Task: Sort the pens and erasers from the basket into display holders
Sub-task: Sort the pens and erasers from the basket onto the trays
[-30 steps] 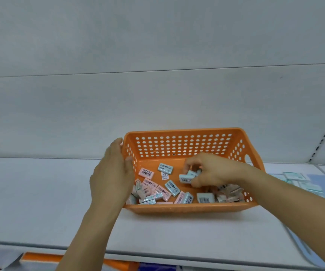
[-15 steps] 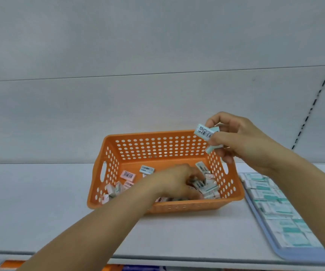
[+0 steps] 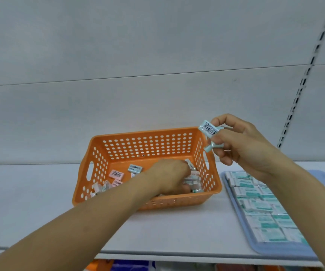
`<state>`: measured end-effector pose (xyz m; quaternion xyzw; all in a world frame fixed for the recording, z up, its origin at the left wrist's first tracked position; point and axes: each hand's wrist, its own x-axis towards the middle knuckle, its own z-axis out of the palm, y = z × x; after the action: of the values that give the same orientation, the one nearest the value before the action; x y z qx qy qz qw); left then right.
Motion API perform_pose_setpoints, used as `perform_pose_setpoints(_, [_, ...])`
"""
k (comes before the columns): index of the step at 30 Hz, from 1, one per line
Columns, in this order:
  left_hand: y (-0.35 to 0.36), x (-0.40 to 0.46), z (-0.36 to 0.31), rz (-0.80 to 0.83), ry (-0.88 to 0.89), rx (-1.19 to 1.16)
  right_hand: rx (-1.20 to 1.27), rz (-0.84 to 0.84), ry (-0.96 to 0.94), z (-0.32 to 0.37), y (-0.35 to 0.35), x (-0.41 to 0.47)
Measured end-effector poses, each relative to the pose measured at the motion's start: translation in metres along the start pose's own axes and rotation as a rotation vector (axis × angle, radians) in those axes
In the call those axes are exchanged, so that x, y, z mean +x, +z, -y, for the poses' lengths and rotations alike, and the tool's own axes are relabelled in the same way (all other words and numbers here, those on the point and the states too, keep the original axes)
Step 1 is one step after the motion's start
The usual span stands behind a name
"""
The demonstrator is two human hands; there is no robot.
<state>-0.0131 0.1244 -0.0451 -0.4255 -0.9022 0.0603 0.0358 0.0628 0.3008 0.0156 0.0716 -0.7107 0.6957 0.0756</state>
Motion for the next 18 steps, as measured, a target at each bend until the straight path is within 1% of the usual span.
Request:
perform_pose_setpoints(2, [-0.008,-0.003,0.0,-0.061,-0.127,-0.03,0.044,-0.004,-0.007,-0.002,-0.009,-0.006])
perform_pose_setpoints(3, [-0.014,-0.006,0.0,-0.116,-0.208,-0.113,0.059,-0.008,-0.007,-0.003,-0.015,-0.009])
perform_pose_setpoints(5, [-0.029,-0.013,-0.003,-0.258,-0.333,-0.371,0.089,-0.018,0.006,-0.004,-0.027,-0.016])
perform_pose_setpoints(7, [-0.044,-0.018,-0.018,-0.4,-0.387,-0.705,0.11,-0.026,0.027,-0.006,-0.038,-0.023])
perform_pose_setpoints(8, [-0.05,-0.019,-0.03,-0.443,-0.398,-0.893,0.115,-0.03,0.038,-0.007,-0.044,-0.027])
perform_pose_setpoints(10, [-0.058,-0.017,-0.058,-0.457,-0.39,-1.245,0.125,-0.034,0.055,-0.009,-0.055,-0.033])
perform_pose_setpoints(12, [-0.06,-0.011,-0.087,-0.412,-0.363,-1.511,0.135,-0.037,0.063,-0.01,-0.068,-0.04])
perform_pose_setpoints(15, [-0.055,0.002,-0.121,-0.353,-0.319,-1.755,0.15,-0.095,0.071,-0.013,-0.096,-0.049])
perform_pose_setpoints(18, [-0.049,0.018,-0.147,-0.323,-0.281,-1.878,0.128,-0.236,0.102,-0.024,-0.134,-0.062])
